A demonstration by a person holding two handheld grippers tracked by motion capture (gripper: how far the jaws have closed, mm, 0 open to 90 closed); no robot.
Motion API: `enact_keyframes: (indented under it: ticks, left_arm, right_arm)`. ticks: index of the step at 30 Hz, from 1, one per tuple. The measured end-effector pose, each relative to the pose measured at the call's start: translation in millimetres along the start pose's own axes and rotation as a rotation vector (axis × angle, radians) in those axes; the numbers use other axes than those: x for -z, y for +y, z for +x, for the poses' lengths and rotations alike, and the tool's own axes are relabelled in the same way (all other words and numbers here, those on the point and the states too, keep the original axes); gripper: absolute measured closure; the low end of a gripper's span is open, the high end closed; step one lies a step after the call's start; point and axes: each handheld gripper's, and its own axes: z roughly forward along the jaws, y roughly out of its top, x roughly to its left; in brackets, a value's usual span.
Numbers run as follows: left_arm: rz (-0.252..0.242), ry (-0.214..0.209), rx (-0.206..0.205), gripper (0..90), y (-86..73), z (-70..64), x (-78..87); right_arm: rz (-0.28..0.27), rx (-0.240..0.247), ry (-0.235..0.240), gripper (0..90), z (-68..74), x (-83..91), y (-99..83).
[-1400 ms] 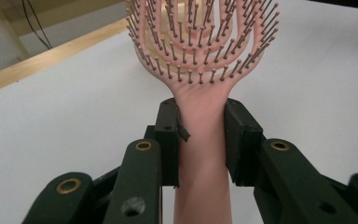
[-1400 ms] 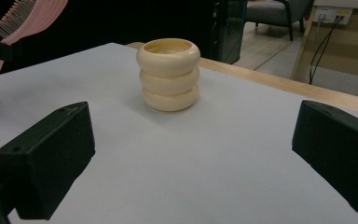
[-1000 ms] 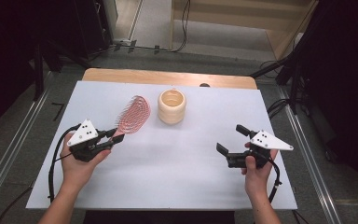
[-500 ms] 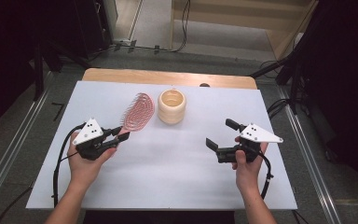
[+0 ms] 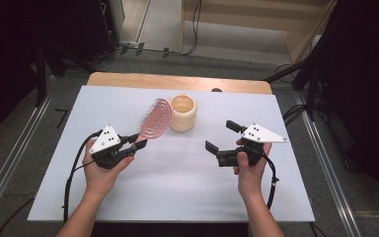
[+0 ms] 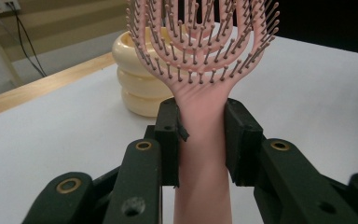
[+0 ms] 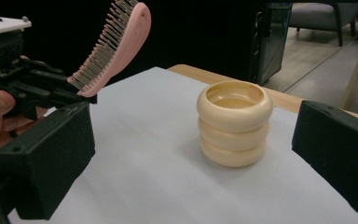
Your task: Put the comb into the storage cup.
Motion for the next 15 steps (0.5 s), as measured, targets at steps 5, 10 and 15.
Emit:
enact_keyframes:
  ticks: [5,10,15]
  left_arm:
    - [-0.013,-0.008,0.003,70.7,1.5,-3.8,-4.0]
    - [-0.017,-0.009,0.001,70.7,2.0,-7.8,-7.8]
    - [-0.027,-0.005,0.002,70.7,1.3,-13.6,-10.3]
  right_arm:
    - [-0.019,-0.014,0.017,0.0,5.6,-7.7,5.4]
    - [-0.024,-0.023,0.028,0.0,10.0,-12.9,8.4]
    - [-0.033,-0.029,0.063,0.0,19.7,-17.5,10.1]
